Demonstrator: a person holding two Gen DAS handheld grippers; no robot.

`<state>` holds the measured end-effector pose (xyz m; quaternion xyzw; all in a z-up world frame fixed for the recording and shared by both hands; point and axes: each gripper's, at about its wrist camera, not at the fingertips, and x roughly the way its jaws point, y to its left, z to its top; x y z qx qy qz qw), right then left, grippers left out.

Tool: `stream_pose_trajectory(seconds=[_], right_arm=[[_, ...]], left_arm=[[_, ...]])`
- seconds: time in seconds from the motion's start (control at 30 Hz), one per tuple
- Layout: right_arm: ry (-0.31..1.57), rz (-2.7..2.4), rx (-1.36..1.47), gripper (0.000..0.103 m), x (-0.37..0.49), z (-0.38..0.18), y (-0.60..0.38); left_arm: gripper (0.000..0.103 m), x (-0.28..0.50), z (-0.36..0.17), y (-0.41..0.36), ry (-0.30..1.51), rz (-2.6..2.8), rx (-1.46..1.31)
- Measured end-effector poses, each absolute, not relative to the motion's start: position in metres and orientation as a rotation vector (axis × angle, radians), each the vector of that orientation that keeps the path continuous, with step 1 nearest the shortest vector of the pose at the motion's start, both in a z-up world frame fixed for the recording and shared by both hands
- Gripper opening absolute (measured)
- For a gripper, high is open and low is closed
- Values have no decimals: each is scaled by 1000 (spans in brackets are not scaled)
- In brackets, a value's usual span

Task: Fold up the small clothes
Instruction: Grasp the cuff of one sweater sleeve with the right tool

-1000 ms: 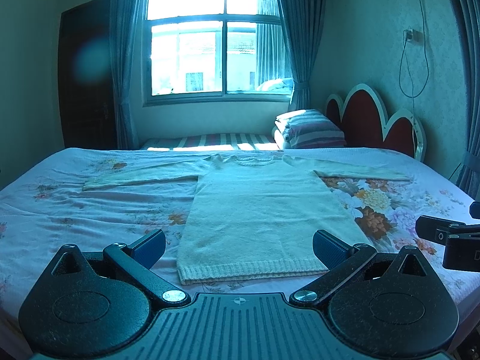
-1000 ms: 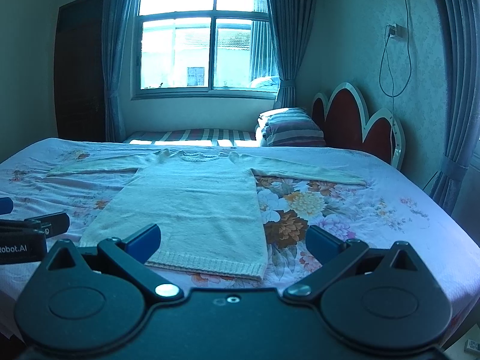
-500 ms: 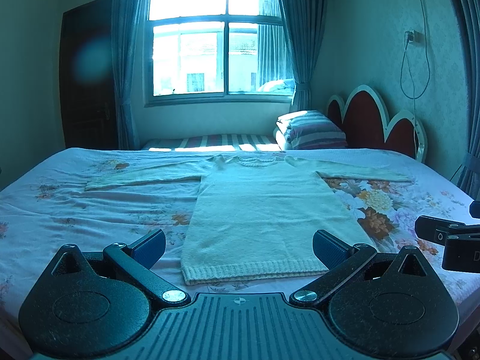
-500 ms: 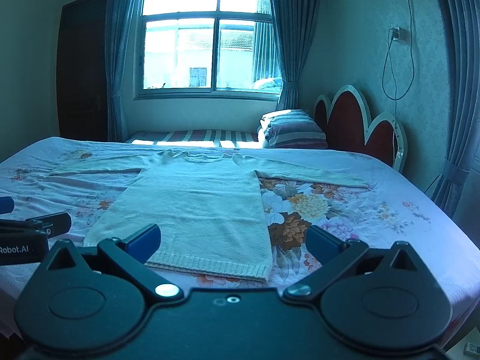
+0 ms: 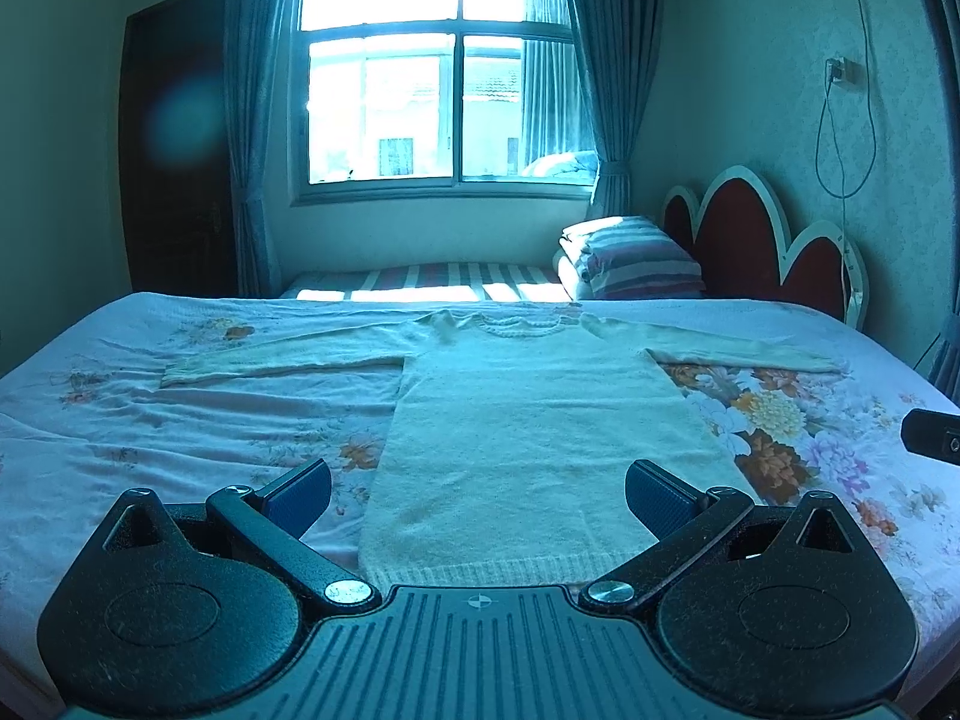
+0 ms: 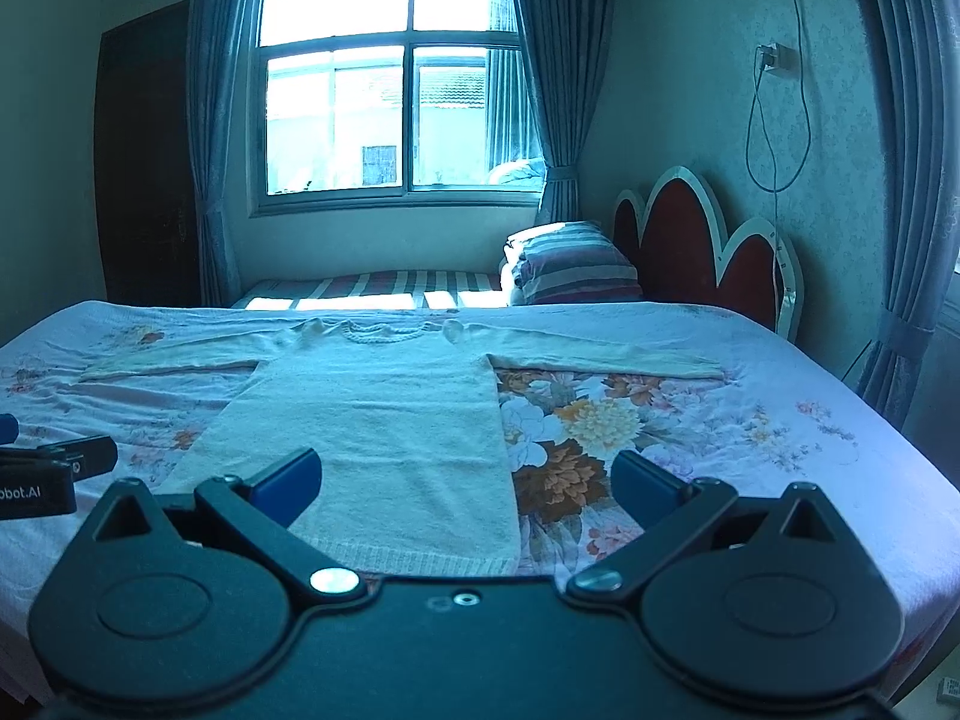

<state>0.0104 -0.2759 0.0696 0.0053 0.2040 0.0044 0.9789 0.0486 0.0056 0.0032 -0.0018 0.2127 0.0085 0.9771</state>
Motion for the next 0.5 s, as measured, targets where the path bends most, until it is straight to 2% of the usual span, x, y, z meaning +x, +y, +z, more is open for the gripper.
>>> stream_pose_trajectory(seconds=[0.4,0.5], right_arm=[[394,-81,64,103,121,70,-341],[387,-103,129,94,163,67,-372]], left_arm=[[103,178,-3,4,463,74,-82],[103,221,-6,4,498,61,-119]])
